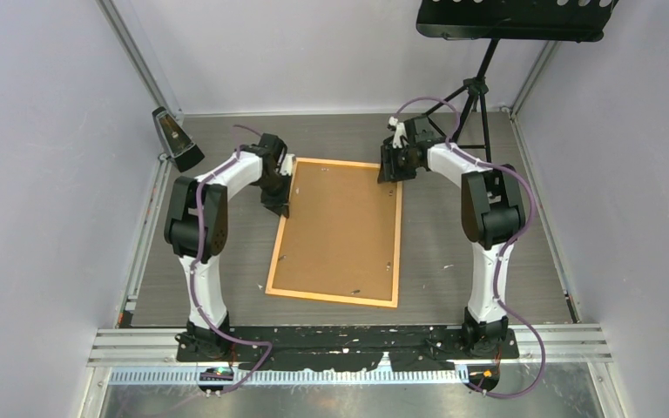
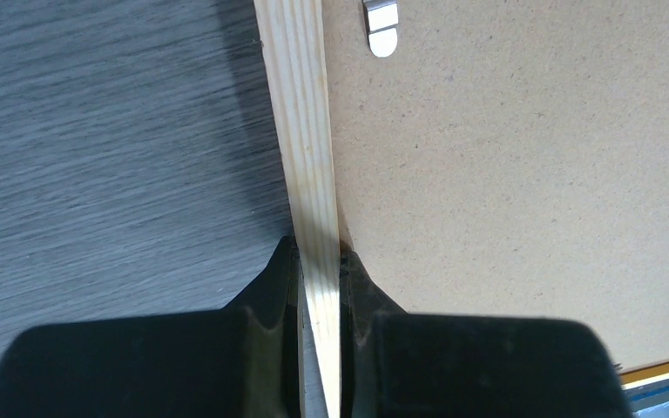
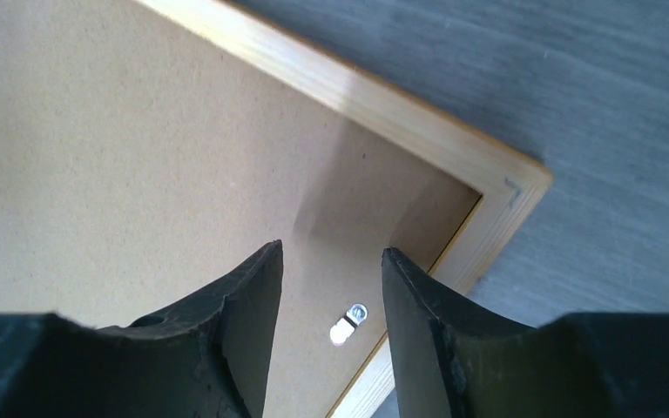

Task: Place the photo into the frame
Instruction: Install the photo frame at the center of the board.

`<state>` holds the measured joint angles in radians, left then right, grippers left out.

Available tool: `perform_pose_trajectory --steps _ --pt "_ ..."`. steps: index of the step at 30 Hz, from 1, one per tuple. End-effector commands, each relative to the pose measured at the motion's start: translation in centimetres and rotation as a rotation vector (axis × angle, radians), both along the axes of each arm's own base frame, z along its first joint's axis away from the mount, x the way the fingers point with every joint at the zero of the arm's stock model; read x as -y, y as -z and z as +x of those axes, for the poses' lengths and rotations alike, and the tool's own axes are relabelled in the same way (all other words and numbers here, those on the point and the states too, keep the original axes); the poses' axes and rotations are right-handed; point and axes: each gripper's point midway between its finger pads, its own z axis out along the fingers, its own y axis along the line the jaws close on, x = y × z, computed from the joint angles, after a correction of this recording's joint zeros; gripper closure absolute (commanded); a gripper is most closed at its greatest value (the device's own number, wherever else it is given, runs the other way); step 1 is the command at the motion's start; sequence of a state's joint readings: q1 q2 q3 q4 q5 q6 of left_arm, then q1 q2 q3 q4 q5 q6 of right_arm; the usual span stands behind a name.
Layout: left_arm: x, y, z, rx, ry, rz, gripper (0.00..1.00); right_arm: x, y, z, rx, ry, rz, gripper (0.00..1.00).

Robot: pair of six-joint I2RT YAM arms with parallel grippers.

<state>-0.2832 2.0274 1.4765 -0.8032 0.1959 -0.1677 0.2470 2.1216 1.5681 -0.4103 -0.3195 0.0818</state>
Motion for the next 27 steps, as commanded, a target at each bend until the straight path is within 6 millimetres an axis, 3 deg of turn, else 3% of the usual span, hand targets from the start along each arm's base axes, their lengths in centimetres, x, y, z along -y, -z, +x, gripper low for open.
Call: perform_pose_trajectory --steps 1,5,9,16,27 --pt "0.5 0.6 -1.0 0.0 0.012 -0.035 1.0 0.2 -4.2 -0.9 0.079 -0.022 0.024 0.47" --pt "0.6 0.5 -1.4 0.02 -0.028 -0.051 1.0 0.8 -6.9 -1.8 0.129 -0.036 0.008 0.47" --pt "0.7 0.2 -1.6 0.055 -0.053 -0.071 1.0 2.1 -7.5 -3.3 0.129 -0.024 -0.049 0.47" --pt "0.9 -0.1 -1.6 0.064 -0.059 -0.09 1.0 4.3 -4.4 -5.5 0.064 0.023 -0.143 0.48" --pt "1.0 0.0 -1.6 0.062 -0.052 -0.094 1.0 3.6 -0.3 -5.0 -0.033 0.026 -0.13 0.48"
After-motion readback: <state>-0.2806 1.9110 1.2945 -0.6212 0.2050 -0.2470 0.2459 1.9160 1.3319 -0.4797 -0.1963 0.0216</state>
